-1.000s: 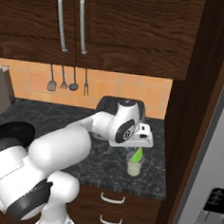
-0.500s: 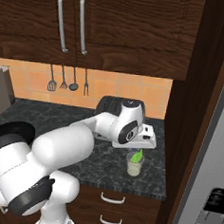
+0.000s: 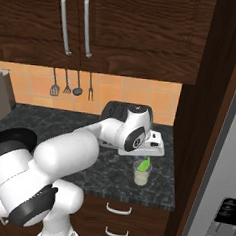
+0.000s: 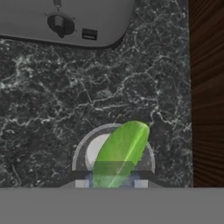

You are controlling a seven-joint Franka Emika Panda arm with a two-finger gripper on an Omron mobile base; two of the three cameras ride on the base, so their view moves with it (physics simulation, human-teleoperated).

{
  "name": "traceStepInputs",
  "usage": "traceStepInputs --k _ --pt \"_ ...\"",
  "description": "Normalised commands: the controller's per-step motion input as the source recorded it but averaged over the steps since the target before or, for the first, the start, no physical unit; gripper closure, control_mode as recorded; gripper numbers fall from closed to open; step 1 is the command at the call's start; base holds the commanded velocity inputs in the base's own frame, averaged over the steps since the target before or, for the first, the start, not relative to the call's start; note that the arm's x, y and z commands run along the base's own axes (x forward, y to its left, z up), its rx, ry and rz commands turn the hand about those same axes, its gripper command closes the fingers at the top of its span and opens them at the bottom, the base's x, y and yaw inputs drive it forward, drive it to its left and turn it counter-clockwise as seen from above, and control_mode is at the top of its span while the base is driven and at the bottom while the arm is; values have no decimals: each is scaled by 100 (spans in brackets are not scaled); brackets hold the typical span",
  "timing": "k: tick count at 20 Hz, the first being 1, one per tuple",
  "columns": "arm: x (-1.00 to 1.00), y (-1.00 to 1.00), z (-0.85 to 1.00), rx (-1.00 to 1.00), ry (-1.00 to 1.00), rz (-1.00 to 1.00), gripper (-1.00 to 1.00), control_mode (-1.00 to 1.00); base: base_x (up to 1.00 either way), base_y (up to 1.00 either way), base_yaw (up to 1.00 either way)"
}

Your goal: Grab a lemon wedge from the fridge and one ice cube from the ice bowl, and put them in the glass of lemonade.

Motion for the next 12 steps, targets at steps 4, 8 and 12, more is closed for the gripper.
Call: traceStepInputs --k 4,8,12 --pt "5 2 0 0 0 0 100 -100 0 0 0" --pt "0 0 0 0 0 0 100 -100 0 0 0" --pt "0 0 0 0 0 0 -100 -100 0 0 0"
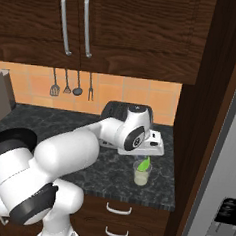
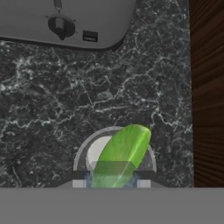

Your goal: Grab a lemon wedge from the fridge and one ice cube from the ice bowl, and put them in the glass of lemonade.

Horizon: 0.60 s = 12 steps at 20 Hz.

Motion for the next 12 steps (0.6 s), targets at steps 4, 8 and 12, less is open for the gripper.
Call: traceStepInputs --k 4,8,12 --pt "0 0 0 0 0 0 -100 -100 0 0 0" --pt "0 0 0 0 0 0 -100 -100 0 0 0" --pt "-2 0 0 0 0 0 -100 -100 0 0 0"
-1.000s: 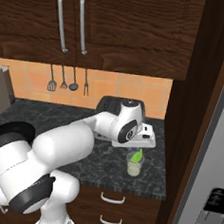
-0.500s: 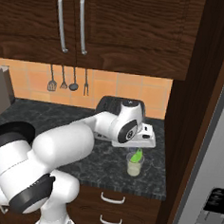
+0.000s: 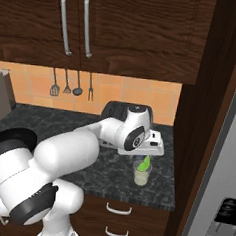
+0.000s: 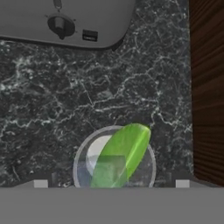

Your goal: Grab a lemon wedge from the fridge and one ice cube from the ice bowl, and put them in the glass of lemonade.

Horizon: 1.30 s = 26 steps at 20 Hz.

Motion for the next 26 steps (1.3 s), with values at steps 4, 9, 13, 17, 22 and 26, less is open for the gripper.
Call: traceStepInputs --k 4,9,13,17,22,26 --pt "-46 0 0 0 -5 0 -100 -100 0 0 0" --pt "-46 0 0 0 -2 0 -100 -100 0 0 0" --pt "-6 13 6 0 -2 0 -100 -100 0 0 0" --pt "-7 15 3 0 -1 0 -100 -100 0 0 0" --pt "-16 14 13 0 -6 0 -100 -100 0 0 0" --pt "-8 1 27 7 -10 0 -100 -100 0 0 0"
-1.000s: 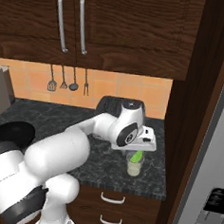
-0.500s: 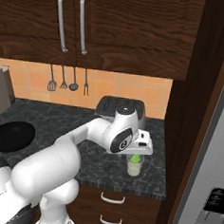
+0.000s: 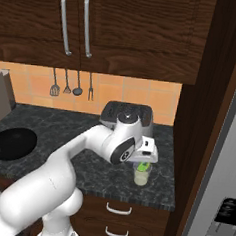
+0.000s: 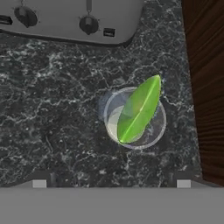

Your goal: Grab a lemon wedge from the fridge and one ice cube from the ice bowl, and put them in the glass of lemonade.

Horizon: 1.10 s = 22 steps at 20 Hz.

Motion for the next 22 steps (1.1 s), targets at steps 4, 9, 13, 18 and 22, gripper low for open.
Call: traceStepInputs --k 4,9,13,18,22 --pt "-9 -1 44 20 -24 0 -100 -100 0 0 0" --pt "-37 13 35 16 -26 1 -100 -100 0 0 0" --pt "-74 47 7 2 -10 7 -100 -100 0 0 0" --pt "-68 45 48 1 -3 14 -100 -100 0 0 0" --pt "-14 26 93 9 -4 15 -100 -100 0 0 0"
